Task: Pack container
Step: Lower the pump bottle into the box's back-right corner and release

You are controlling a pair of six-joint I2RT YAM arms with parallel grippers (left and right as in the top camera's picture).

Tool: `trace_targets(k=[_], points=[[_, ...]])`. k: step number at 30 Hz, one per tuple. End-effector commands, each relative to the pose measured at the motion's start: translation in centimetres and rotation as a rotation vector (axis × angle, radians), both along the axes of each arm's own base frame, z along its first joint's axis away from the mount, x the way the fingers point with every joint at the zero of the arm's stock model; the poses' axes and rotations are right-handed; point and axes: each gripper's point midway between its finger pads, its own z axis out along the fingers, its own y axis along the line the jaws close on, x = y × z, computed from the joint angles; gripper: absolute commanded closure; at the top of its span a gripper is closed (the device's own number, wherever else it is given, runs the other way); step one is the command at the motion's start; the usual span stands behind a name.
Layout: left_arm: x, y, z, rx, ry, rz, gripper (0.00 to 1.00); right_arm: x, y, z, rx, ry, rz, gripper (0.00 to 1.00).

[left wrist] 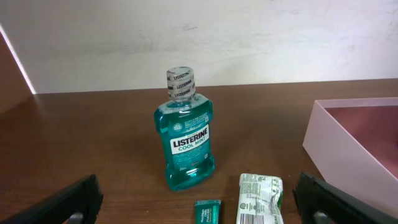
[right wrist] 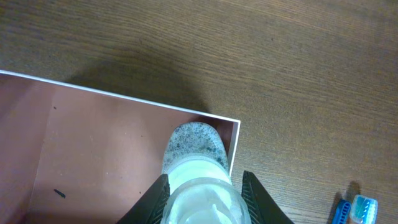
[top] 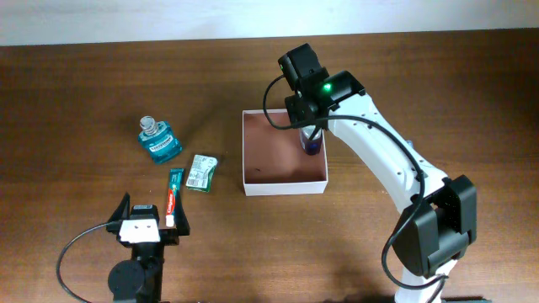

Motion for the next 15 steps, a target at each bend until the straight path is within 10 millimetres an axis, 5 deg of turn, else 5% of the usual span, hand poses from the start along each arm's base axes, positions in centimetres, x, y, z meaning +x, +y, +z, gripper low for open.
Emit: trace_targets(k=[1, 10, 15], points=[[0.0, -0.1, -0.1, 0.016, 0.002, -0.005, 0.01, 0.4, -0.3, 0.9, -0.018, -0.042, -0.022, 0.66], [0.0, -0.1, -0.1, 0.016, 0.002, -0.005, 0.01, 0.4, -0.3, 1.2, -0.014, -0.049, -0.021, 0.52], [0.0, -0.1, -0.1, 0.016, 0.002, -0.005, 0.01, 0.8, -0.1, 4.4, 0.014, -0.101, -0.022, 0.46]])
